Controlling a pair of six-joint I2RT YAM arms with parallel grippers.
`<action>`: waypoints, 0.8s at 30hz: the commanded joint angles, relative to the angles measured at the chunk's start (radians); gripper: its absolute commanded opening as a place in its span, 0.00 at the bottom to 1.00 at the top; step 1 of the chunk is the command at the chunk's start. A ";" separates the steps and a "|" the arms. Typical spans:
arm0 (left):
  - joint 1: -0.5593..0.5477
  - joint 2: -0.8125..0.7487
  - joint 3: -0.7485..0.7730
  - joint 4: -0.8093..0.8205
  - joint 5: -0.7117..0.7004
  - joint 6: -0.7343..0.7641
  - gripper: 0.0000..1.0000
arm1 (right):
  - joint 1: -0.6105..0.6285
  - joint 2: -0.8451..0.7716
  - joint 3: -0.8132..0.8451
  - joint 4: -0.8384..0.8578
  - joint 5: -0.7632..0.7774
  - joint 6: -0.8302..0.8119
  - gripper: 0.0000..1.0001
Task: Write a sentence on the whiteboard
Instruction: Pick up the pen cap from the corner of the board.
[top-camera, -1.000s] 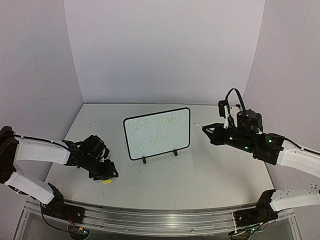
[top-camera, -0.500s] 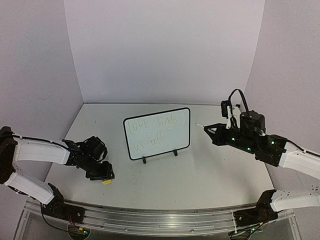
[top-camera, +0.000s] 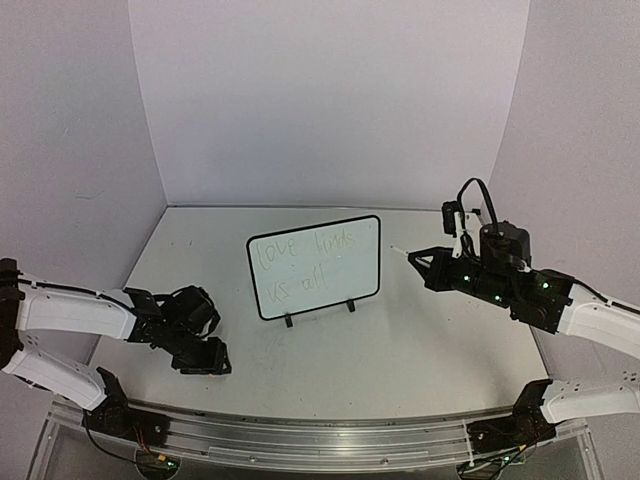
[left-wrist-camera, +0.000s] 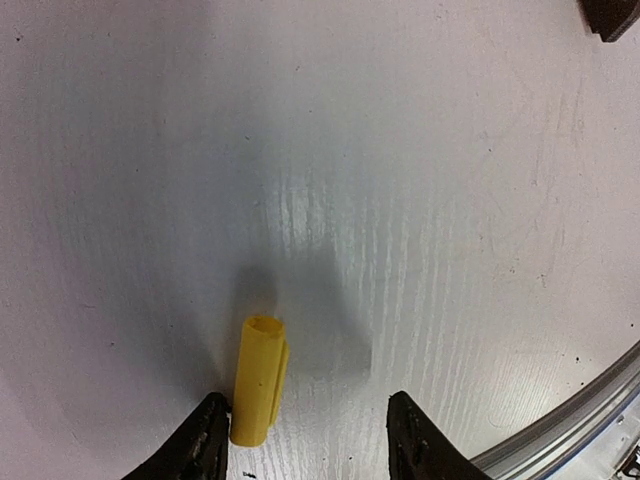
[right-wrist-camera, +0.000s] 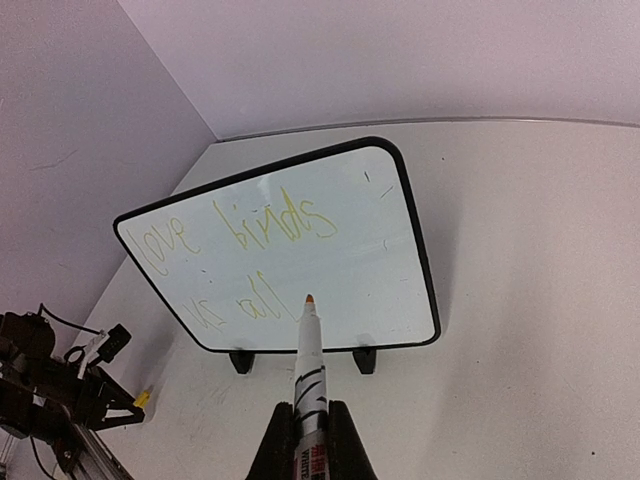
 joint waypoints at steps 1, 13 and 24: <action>-0.011 0.031 0.015 -0.102 -0.059 -0.022 0.48 | -0.006 -0.002 0.001 0.006 0.015 -0.001 0.00; -0.051 0.111 0.076 -0.176 -0.164 -0.010 0.23 | -0.006 0.001 -0.006 0.006 0.028 -0.004 0.00; -0.070 0.145 0.087 -0.176 -0.154 0.002 0.05 | -0.006 -0.002 -0.008 0.004 0.026 -0.004 0.00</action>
